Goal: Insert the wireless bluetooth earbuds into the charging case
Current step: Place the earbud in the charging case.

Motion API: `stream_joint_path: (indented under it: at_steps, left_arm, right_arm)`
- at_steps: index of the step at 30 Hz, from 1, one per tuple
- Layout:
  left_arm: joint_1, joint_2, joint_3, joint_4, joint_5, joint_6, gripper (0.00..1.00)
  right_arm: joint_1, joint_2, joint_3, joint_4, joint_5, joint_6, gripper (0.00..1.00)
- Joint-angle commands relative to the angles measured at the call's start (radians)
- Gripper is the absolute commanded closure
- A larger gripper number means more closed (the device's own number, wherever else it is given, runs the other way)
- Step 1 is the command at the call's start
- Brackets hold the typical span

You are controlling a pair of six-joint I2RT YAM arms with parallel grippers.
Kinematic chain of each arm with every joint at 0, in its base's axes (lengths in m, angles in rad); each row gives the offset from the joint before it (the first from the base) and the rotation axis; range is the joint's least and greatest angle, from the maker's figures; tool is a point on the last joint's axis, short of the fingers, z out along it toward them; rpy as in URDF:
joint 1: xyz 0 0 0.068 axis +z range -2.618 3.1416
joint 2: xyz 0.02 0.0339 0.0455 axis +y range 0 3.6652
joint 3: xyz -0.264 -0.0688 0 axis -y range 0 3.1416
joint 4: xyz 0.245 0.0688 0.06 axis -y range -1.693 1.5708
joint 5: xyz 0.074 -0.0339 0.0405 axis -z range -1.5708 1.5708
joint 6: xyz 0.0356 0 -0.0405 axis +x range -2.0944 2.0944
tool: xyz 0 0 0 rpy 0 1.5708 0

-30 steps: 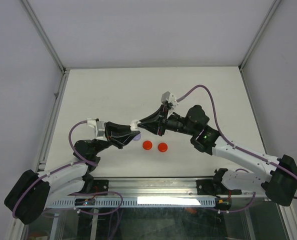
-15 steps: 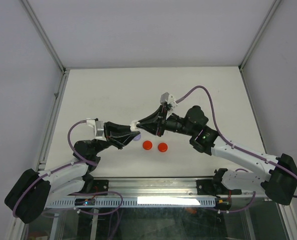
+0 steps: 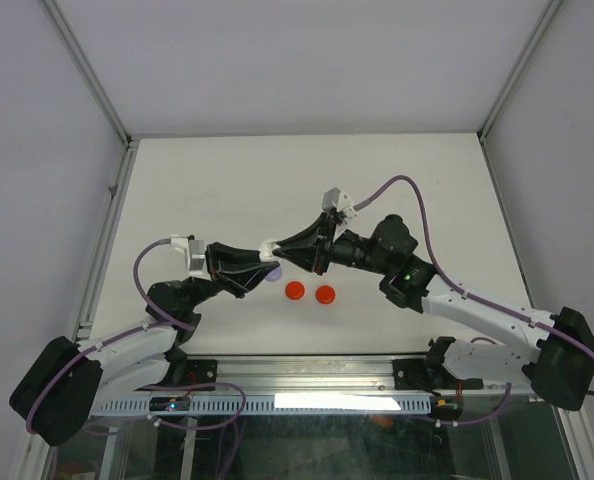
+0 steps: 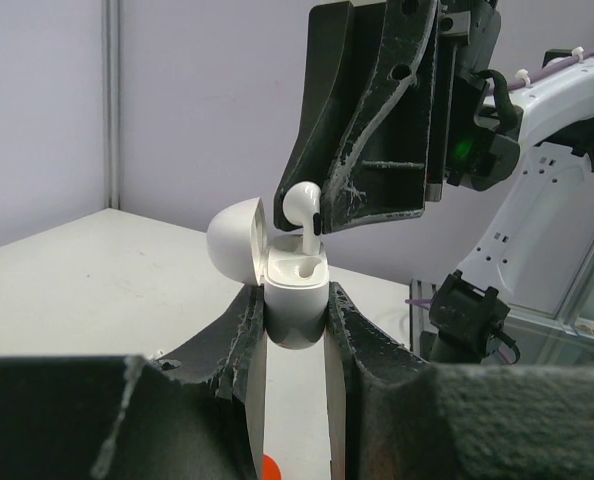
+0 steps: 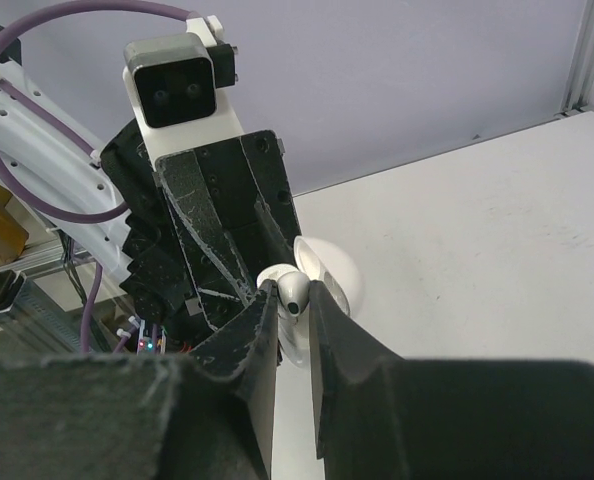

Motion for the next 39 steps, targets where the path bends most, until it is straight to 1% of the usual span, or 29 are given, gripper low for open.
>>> stream_joint_path:
  at_steps: [1,5,13,17,21,22,23,26,32,35,39]
  left_arm:
    - [0.007,-0.012,-0.003,0.144,-0.046,-0.023,1.0]
    - [0.007,-0.012,-0.004,0.157,-0.037,-0.028,1.0]
    - [0.007,-0.033,-0.014,0.118,-0.038,0.005,1.0]
    - [0.008,-0.056,-0.02,0.036,-0.04,0.046,1.0]
    - [0.007,-0.083,-0.045,-0.025,-0.063,0.078,1.0]
    - [0.007,-0.089,-0.05,-0.041,-0.069,0.086,1.0]
    - [0.007,-0.097,-0.055,-0.055,-0.075,0.093,1.0]
    - [0.007,-0.119,-0.065,-0.106,-0.093,0.109,1.0]
    - [0.007,-0.159,-0.081,-0.185,-0.139,0.13,1.0]
    - [0.007,-0.167,-0.083,-0.215,-0.147,0.138,1.0]
    - [0.007,-0.17,-0.084,-0.22,-0.147,0.136,1.0]
  right_arm:
    - [0.009,-0.024,-0.012,0.023,0.023,-0.017,0.82]
    - [0.009,-0.023,-0.017,0.018,0.025,-0.007,0.79]
    - [0.009,-0.058,-0.018,-0.026,0.073,-0.038,0.61]
    - [0.009,-0.08,-0.014,-0.087,0.115,-0.065,0.57]
    - [0.004,-0.092,0.008,-0.189,0.115,-0.065,0.57]
    - [-0.001,-0.088,0.016,-0.223,0.218,-0.109,0.46]
    - [-0.009,-0.084,0.023,-0.267,0.257,-0.128,0.45]
    - [-0.039,-0.07,0.038,-0.347,0.311,-0.138,0.44]
    - [-0.143,-0.077,0.018,-0.401,0.336,-0.111,0.42]
    - [-0.195,-0.054,0.032,-0.459,0.399,-0.098,0.4]
    - [-0.275,0.025,0.068,-0.557,0.506,-0.056,0.4]
